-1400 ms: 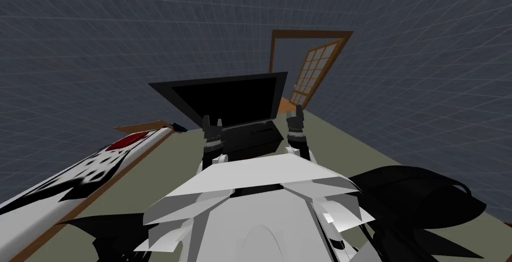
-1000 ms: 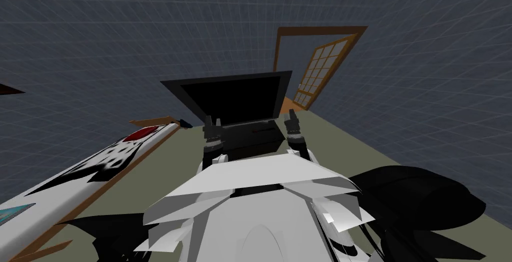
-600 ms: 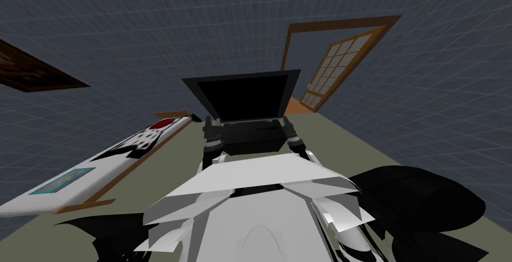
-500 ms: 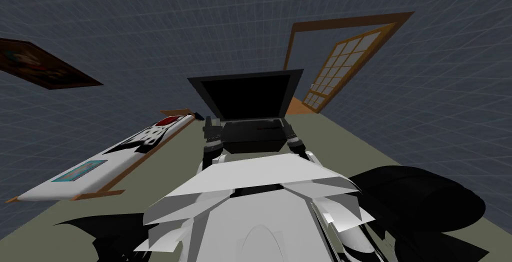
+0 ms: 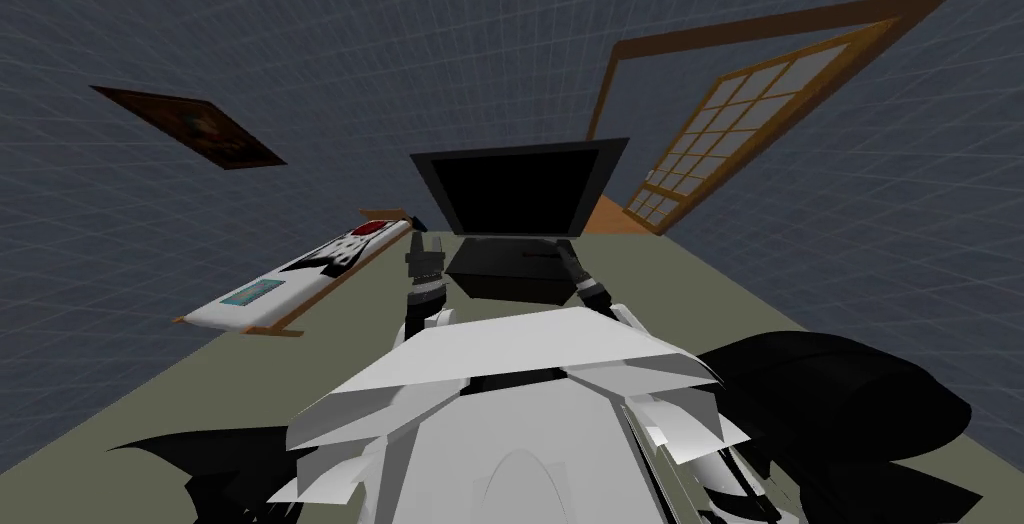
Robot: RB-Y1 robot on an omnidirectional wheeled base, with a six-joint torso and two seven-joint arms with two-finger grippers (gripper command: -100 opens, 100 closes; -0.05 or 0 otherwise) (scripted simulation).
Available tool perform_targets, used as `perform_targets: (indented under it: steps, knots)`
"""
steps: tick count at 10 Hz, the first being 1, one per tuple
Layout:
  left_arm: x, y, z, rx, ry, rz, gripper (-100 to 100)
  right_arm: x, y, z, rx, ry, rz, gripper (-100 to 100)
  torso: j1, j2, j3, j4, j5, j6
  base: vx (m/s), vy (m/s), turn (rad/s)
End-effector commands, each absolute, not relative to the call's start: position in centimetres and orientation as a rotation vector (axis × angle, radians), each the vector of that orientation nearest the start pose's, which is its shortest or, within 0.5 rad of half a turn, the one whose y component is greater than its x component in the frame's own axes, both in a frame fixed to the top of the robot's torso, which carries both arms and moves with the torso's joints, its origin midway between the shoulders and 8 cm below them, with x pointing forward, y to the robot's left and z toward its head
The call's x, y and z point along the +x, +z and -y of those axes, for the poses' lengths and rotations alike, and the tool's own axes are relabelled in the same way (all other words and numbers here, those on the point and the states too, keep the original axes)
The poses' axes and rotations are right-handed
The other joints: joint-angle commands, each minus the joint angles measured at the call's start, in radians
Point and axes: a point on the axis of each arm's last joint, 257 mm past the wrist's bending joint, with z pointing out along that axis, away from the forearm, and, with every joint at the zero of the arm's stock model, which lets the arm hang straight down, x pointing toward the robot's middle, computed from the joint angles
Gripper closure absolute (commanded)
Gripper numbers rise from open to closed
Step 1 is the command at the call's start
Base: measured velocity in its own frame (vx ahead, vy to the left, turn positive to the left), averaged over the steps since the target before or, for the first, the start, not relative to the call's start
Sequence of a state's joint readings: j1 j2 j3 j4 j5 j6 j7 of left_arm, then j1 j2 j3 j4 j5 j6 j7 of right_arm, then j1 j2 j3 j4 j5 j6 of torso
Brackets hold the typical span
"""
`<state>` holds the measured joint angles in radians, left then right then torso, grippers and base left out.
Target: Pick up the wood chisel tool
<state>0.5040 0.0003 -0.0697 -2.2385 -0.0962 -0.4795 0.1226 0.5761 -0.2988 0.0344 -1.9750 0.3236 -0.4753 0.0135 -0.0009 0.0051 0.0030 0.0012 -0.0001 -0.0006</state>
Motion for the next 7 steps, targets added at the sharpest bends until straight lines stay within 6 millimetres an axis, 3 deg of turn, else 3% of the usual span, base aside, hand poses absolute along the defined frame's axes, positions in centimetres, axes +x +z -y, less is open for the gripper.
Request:
perform_targets:
  steps: [1,6,7]
  knots:
    - [35.9,-0.1,-24.7,-0.709,-1.409,-0.687,0,36.3,-20.5,26.9,0.465,0.902,-1.432,-100,0.0,0.0,0.0,0.0,0.0,0.0,-0.133,0.021,0.415]
    - [35.9,-0.1,-24.7,-0.709,-1.409,-0.687,0,35.5,-26.3,29.0,0.42,0.781,-1.6,-100,-0.001,-0.002,-0.001,0.0,0.0,0.0,-0.062,0.009,0.213]
    - [35.9,-0.1,-24.7,-0.709,-1.409,-0.687,0,34.9,-28.8,30.3,0.403,0.726,-1.672,-100,-0.002,-0.002,-0.001,0.0,0.0,0.001,-0.049,0.003,0.33]
